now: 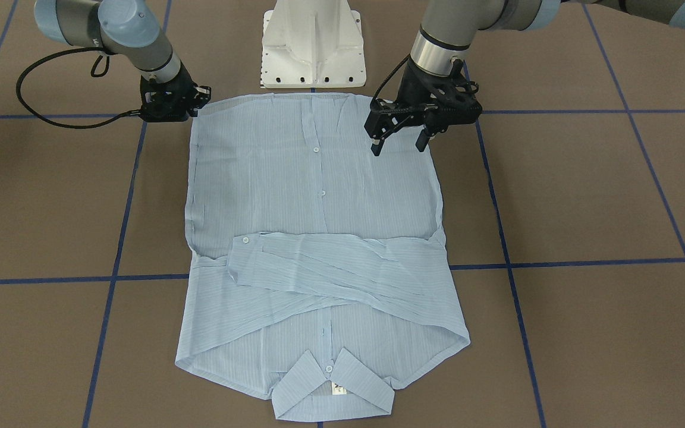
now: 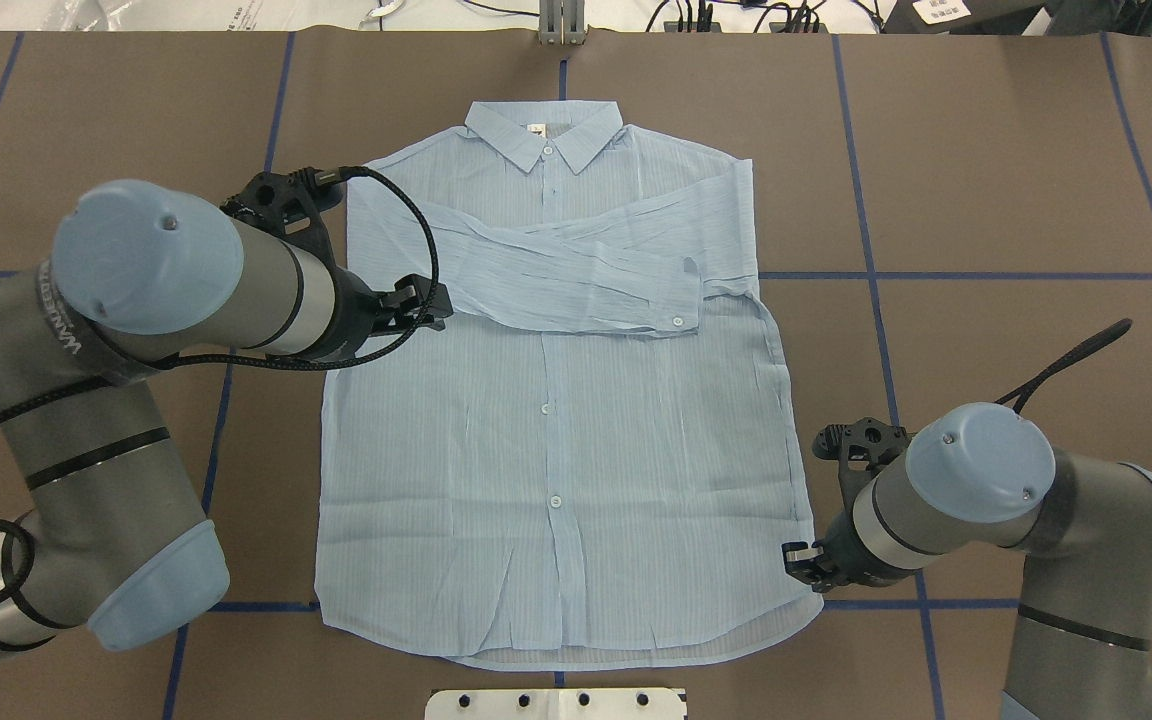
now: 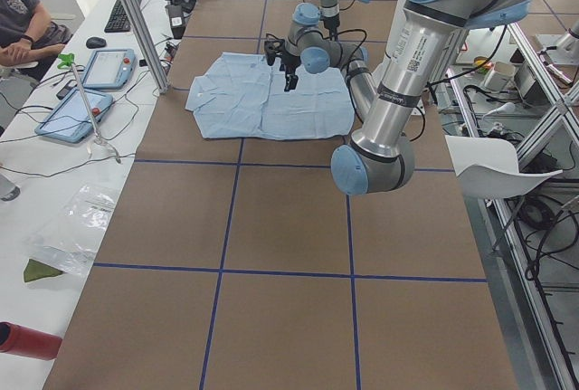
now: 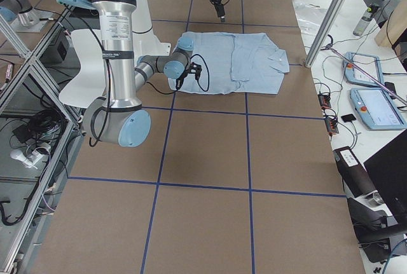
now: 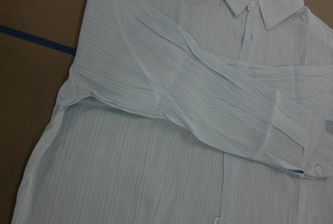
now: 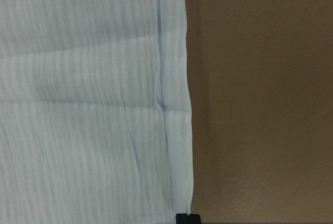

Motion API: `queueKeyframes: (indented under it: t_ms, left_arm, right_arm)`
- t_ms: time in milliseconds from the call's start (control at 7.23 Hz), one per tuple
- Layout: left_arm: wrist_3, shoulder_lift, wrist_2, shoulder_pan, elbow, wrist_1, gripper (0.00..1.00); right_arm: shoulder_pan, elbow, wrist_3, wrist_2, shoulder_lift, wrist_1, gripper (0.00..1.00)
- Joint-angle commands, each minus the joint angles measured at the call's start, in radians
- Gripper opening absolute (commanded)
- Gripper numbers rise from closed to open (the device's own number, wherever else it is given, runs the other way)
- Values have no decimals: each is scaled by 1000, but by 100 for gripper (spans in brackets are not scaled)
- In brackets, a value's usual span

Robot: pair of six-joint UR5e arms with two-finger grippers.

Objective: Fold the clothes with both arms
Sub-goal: 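Move the left gripper down to the hem corner while the right grips the other corner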

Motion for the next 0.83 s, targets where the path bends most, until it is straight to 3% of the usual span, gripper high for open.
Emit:
queueKeyframes:
  t_ms: [0,276,415,691]
  left_arm:
    - [-63,52,6,78,-24,-5,99]
    - [-163,204,92,218,-130,-81,99]
    - [-212,295,129,278,-130,-169,99]
    - [-257,362,194,372,-100,-189,98]
  right_arm:
    - [17,27,2,-2,0,0,0]
    - [33,31,0,0,-3,2,0]
    - [37,37,0,-2,-2,0,0]
    - [39,40,0,-2,-2,2,0]
